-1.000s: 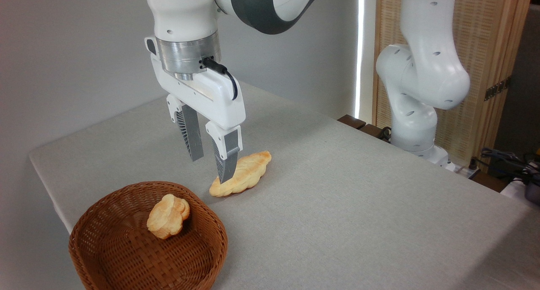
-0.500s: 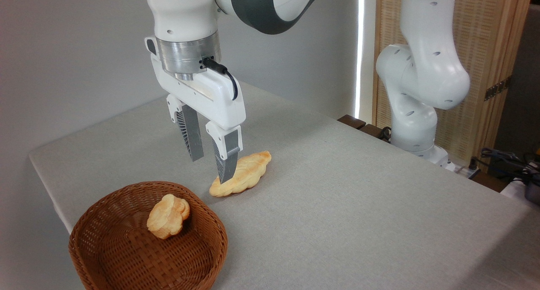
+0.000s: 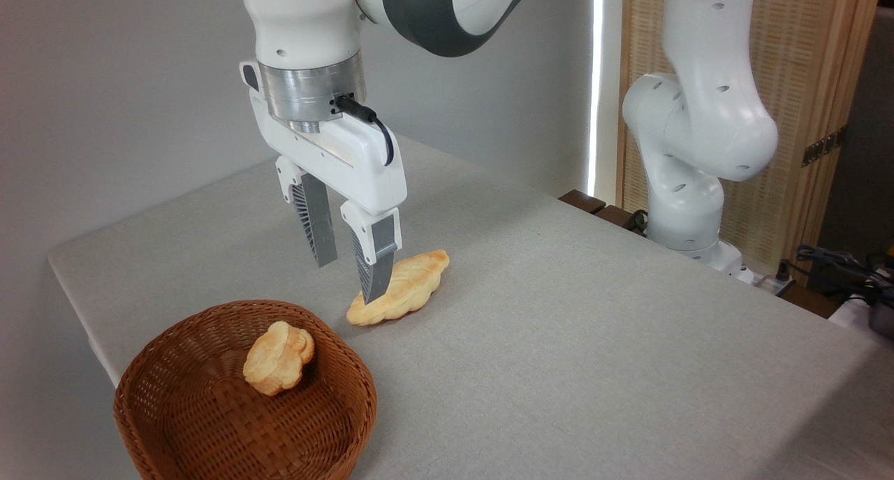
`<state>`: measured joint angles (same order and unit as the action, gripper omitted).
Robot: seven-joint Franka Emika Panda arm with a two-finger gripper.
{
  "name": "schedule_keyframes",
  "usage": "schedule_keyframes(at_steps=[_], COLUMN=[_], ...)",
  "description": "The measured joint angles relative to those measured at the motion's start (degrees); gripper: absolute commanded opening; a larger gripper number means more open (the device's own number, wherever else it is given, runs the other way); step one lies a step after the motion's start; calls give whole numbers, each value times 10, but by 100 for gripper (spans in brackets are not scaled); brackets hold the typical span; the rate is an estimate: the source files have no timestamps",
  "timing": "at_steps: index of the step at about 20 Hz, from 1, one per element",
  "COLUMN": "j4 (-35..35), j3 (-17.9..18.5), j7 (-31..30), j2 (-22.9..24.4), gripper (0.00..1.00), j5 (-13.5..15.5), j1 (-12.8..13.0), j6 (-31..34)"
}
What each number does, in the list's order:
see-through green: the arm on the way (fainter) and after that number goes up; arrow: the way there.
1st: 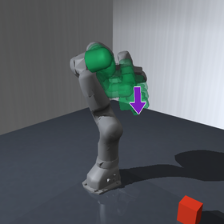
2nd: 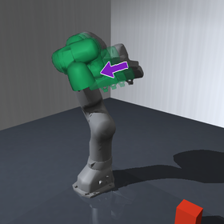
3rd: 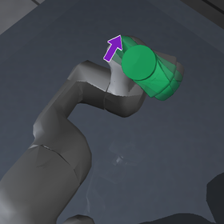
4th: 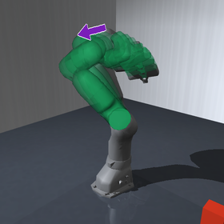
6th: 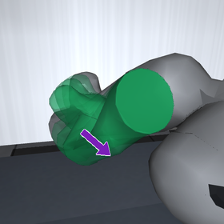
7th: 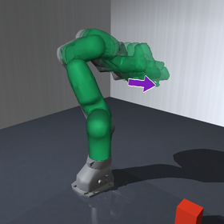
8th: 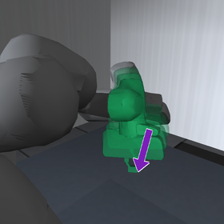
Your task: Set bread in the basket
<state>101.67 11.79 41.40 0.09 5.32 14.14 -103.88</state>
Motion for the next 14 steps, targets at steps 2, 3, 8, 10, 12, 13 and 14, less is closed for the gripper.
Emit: schedule_keyframes(at_steps=[2, 3, 8, 10, 12, 13, 14], j4=[0, 0, 0, 6, 23, 32, 41], j3=[0, -1, -3, -4, -13, -18, -25], j7=[0, 0, 0, 0, 0, 0, 0], j2=[0, 0, -2, -3, -3, -4, -4], gripper=[100, 100, 100, 100, 100, 100, 100], j5=[0, 0, 0, 0, 0, 0, 0], j1=[0, 0, 8, 12, 13, 14, 14], j6=[0, 0, 18, 20, 20, 20, 20])
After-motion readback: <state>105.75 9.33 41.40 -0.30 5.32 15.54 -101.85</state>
